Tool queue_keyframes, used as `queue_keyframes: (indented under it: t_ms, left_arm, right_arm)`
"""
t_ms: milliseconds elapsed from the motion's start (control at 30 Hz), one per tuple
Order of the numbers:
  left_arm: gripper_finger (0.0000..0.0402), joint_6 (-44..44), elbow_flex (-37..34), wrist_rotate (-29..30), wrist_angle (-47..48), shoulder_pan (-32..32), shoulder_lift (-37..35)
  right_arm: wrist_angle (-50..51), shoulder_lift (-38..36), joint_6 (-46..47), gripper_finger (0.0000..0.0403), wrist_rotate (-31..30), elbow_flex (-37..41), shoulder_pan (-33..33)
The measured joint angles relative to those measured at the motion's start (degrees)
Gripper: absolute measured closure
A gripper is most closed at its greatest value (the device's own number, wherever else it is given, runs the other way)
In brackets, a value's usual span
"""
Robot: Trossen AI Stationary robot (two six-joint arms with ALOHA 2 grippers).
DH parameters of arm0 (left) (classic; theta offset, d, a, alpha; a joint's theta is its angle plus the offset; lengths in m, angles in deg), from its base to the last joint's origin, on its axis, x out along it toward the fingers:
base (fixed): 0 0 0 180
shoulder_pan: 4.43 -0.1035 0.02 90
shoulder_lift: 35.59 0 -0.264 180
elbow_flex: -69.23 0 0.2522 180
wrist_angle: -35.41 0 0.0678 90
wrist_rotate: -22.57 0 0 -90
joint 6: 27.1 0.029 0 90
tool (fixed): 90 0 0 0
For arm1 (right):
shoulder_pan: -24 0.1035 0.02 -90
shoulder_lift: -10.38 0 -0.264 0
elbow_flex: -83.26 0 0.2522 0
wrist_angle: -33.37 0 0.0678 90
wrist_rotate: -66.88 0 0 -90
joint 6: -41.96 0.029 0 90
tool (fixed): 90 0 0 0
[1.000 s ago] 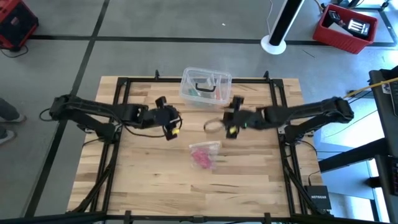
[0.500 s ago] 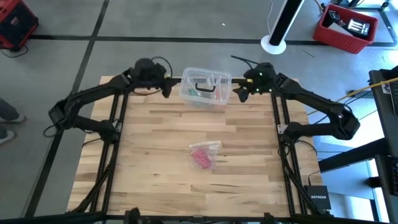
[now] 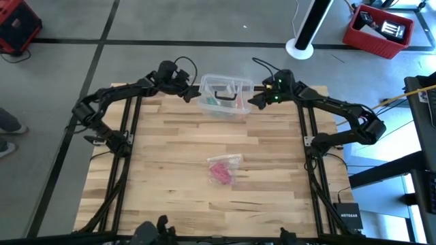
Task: Roll bandage
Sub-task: Open the transparent container
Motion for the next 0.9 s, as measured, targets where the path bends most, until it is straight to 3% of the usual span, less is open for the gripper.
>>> queue_keyframes:
  t_ms: [300,667,900]
  left_arm:
    - [0.026,-1.8,0.0,0.2,-2.5,0.6,-0.1]
    - [0.026,-2.7,0.0,0.0,-2.7,1.4,-3.9]
    - [0.026,-2.1,0.0,-0.2,-3.0,3.1,-3.8]
  right_arm:
    - [-0.3,0.0,0.6,0.0132,0.0,-0.2,0.0]
    - [8.4,-0.2,-0.1,0.0132,1.4,-6.6,0.1]
    - [7.0,-2.7,-0.2,0.0132,3.8,-7.1,1.5]
